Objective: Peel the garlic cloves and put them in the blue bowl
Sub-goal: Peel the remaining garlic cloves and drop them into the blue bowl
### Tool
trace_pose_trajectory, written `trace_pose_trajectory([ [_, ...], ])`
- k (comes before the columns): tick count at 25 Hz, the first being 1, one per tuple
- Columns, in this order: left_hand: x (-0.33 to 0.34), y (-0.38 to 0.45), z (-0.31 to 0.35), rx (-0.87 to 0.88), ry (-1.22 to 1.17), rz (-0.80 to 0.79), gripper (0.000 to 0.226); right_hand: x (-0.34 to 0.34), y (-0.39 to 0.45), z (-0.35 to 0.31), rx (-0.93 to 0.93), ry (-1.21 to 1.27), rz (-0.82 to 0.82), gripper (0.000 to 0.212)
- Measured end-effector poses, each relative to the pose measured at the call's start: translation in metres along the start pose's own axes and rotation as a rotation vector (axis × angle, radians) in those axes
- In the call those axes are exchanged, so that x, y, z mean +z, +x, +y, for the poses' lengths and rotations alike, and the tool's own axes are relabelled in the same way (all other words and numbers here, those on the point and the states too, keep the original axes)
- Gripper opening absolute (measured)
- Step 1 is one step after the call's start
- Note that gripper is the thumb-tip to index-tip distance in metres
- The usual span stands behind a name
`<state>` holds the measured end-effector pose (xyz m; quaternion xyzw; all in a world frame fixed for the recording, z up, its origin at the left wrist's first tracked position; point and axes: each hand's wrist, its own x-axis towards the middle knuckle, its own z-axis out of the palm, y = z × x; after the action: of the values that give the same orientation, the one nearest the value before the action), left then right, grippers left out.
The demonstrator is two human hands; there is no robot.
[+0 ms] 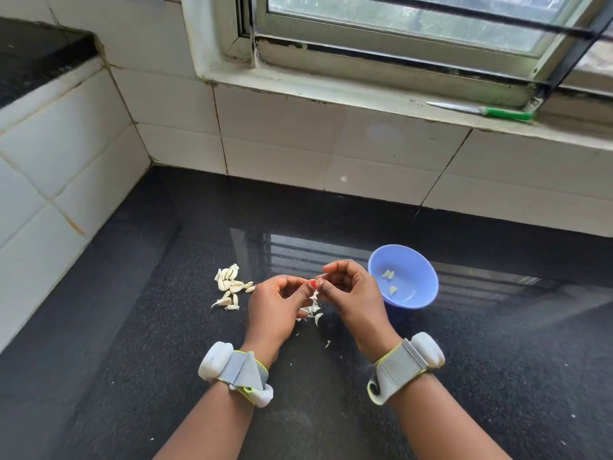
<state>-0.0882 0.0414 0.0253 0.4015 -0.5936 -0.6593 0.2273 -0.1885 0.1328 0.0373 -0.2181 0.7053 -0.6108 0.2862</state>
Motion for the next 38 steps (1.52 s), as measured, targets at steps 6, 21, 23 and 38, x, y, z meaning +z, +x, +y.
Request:
trace_pose_trajectory([
  [6,0.001,-0.001,0.003,0.070,0.033,0.039,0.009,0.000,-0.002,-0.002,-0.129,-0.366,0.035,0.012],
  [21,0.001,-0.006,0.009,0.153,0.000,0.104,0.016,0.003,-0.004,0.000,-0.026,-0.170,0.005,0.005],
  [23,0.001,-0.007,0.011,0.163,0.022,0.097,0.015,0.003,-0.005,0.001,-0.004,-0.127,-0.007,0.006],
  [38,0.006,-0.006,0.005,0.058,-0.014,0.070,0.016,-0.005,-0.001,-0.004,0.051,-0.090,-0.094,0.012],
])
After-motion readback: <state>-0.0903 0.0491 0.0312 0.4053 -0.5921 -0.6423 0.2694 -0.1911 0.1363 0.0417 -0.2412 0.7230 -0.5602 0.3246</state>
